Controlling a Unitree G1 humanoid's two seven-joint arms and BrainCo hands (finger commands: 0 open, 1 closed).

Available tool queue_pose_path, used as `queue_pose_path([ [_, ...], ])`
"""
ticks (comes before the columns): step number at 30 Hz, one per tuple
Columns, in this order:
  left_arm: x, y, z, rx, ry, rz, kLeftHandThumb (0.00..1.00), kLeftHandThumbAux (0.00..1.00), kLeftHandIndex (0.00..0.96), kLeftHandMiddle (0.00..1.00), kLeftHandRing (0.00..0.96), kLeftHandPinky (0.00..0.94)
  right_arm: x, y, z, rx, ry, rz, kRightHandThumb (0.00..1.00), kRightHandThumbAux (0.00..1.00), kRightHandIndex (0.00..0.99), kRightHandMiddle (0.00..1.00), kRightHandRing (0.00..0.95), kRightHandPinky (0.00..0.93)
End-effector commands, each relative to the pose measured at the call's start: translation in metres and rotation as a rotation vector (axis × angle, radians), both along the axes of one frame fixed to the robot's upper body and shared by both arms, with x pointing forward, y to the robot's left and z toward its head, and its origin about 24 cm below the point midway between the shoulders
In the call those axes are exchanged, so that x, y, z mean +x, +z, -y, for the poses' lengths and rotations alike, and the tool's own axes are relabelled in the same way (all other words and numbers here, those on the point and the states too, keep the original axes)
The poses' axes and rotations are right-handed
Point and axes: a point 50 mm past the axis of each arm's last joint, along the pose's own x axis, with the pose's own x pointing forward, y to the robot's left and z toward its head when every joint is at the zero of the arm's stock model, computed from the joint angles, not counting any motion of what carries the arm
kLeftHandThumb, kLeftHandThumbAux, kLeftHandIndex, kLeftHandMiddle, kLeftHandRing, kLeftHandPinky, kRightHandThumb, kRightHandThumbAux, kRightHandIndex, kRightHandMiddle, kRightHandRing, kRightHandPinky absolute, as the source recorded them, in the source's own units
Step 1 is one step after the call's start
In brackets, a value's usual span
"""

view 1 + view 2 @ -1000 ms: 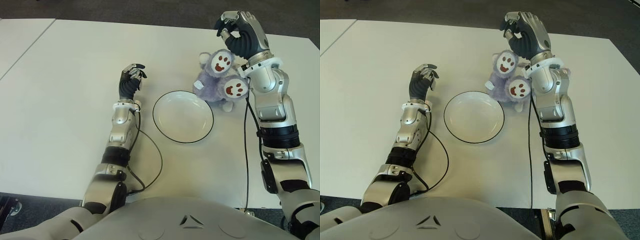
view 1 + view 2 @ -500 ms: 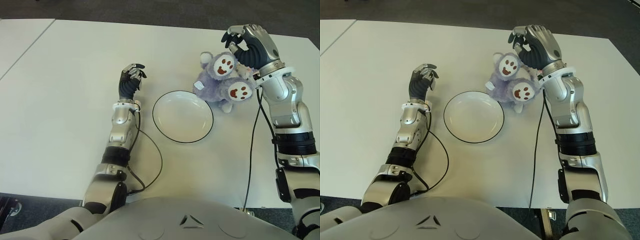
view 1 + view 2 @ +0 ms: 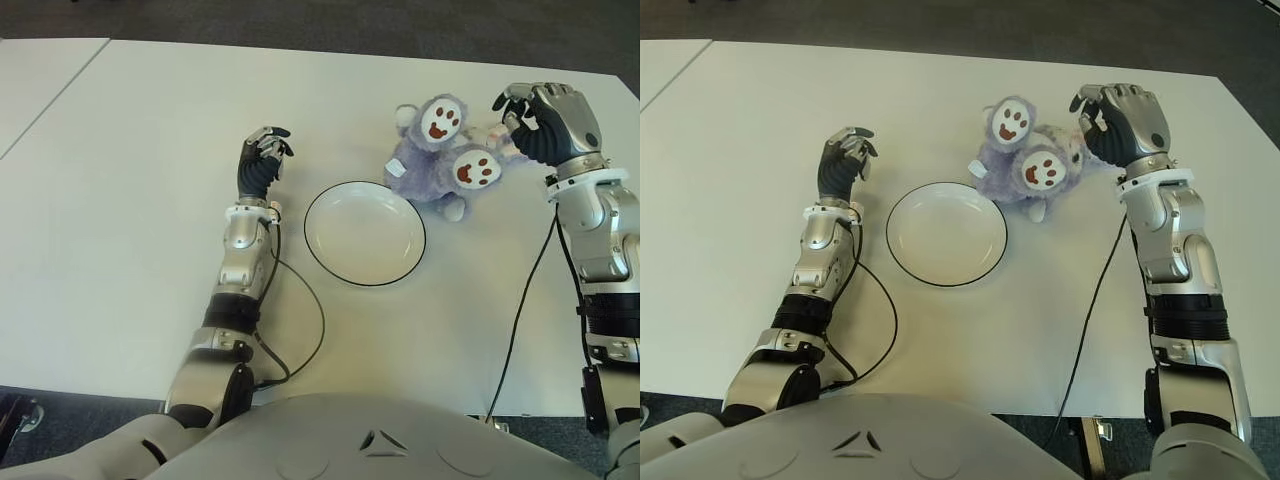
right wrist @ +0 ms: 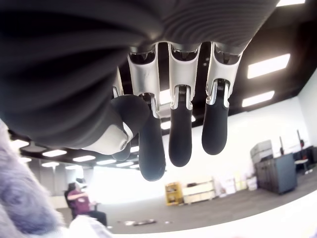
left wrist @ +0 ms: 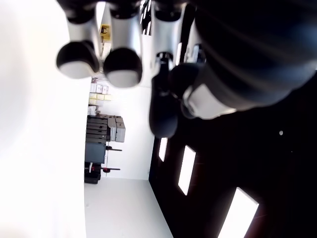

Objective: Put the doll into the plate.

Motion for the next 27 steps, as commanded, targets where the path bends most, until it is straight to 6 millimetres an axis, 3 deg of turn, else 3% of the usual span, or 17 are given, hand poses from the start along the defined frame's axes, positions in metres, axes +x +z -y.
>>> queue_pose_path([
  [1,-0.024,-0.048,-0.004,-0.010,0.027,-0.182,0.710,0.704,0.442,0.880,0.884,0.879,-0.010,-0.009,0.007,-0.023,-0.041,0.005,0.839,0.681,0.381,0.546,0.675,0.662],
  [7,-0.020,-0.045,-0.002,0.007,0.020,-0.164,0.712,0.704,0.443,0.882,0.888,0.889,-0.017,-0.020,0.012,-0.055,-0.070,0.013,0.828,0.686,0.376,0.493,0.510,0.489],
  [11,-0.017,-0.043,-0.001,0.014,0.011,-0.155,0.712,0.704,0.443,0.882,0.889,0.888,-0.017,-0.026,0.016,-0.063,-0.068,0.023,0.827,0.686,0.377,0.481,0.468,0.457],
  [14,-0.014,-0.041,0.001,0.024,-0.008,-0.146,0.712,0.704,0.443,0.882,0.888,0.884,-0.017,-0.031,0.020,-0.081,-0.065,0.052,0.728,0.552,0.273,0.397,0.425,0.438],
  [16,-0.013,-0.041,0.001,0.029,-0.017,-0.142,0.712,0.704,0.443,0.881,0.887,0.879,-0.017,-0.034,0.022,-0.091,-0.065,0.067,0.684,0.487,0.182,0.281,0.319,0.361],
  [22,-0.008,-0.037,0.003,0.039,-0.038,-0.126,0.712,0.704,0.442,0.881,0.886,0.876,-0.025,-0.038,0.030,-0.129,-0.082,0.071,0.573,0.362,0.040,0.059,0.095,0.157],
  [27,-0.004,-0.035,0.003,0.041,-0.044,-0.120,0.712,0.703,0.442,0.880,0.885,0.871,-0.034,-0.032,0.037,-0.178,-0.104,-0.042,0.522,0.258,0.006,0.009,0.017,0.038],
])
